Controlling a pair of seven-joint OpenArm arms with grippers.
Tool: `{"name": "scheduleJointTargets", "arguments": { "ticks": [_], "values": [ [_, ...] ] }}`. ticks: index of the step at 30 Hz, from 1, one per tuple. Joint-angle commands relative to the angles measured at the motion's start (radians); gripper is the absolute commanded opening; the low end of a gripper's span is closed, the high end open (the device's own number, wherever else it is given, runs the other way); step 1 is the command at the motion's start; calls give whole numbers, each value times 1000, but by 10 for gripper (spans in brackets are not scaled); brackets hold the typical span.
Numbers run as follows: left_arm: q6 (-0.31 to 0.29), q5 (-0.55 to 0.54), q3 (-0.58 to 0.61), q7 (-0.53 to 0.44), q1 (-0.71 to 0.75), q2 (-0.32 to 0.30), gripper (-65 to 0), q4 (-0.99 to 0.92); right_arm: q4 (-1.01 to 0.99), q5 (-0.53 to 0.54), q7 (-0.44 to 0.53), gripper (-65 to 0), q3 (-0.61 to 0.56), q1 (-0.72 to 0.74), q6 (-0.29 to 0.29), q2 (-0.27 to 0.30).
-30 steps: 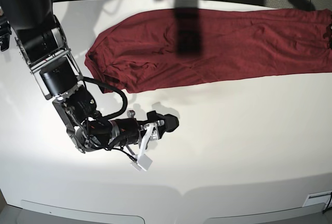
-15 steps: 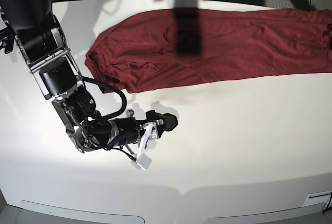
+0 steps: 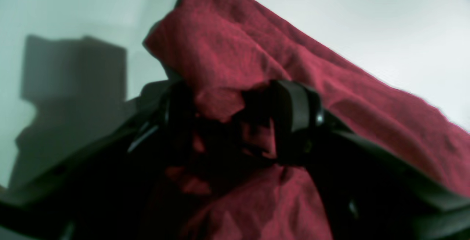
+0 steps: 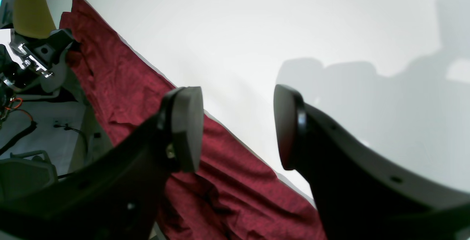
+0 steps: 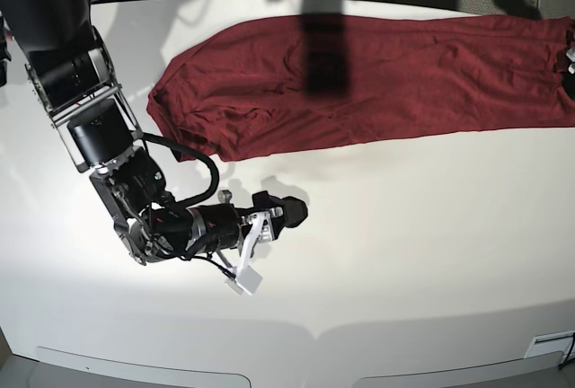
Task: Fold the T-shirt properly
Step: 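Lift the strip end with the left gripper and pull it taut, then fold the held strip end back over the shirt with the left gripper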
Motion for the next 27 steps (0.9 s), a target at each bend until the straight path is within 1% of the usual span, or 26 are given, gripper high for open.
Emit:
{"name": "scheduleJointTargets", "arguments": {
  "ticks": [1,2,3,6,7,13,15,17,20,24,26,27],
  "values": [
    [-6,16,6,70,7,2,-351,0,14,24,16,-340,7,33,9,3],
    [-6,8,6,69,7,6,-380,0,14,24,16,-340,7,33,9,3],
    [-6,4,6,66,7,7,-426,0,14,24,16,-340,7,33,9,3],
    [-6,-2,6,37,7,7,-625,0,14,24,16,-340,7,33,9,3],
    [-6,-2,6,20,7,7,-650,0,14,24,16,-340,7,33,9,3],
    [-6,-3,6,-92,7,7,-650,0,14,24,15,-340,7,33,9,3],
    [-6,-16,6,-115,7,6,-650,0,14,24,15,-340,7,33,9,3],
    [-6,-40,6,-124,6,-2,-650,0,14,23,15,-340,7,33,9,3],
    [-6,-44,6,-166,6,-34,-650,0,14,23,15,-340,7,33,9,3],
    [-6,-44,6,-158,7,-88,-650,3,14,24,16,-340,7,33,9,3],
    [-6,-56,6,-128,7,-106,-650,5,14,24,17,-340,7,33,9,3],
    [-6,-87,6,-95,7,-109,-650,12,14,24,17,-340,7,33,9,3]
  ]
}}
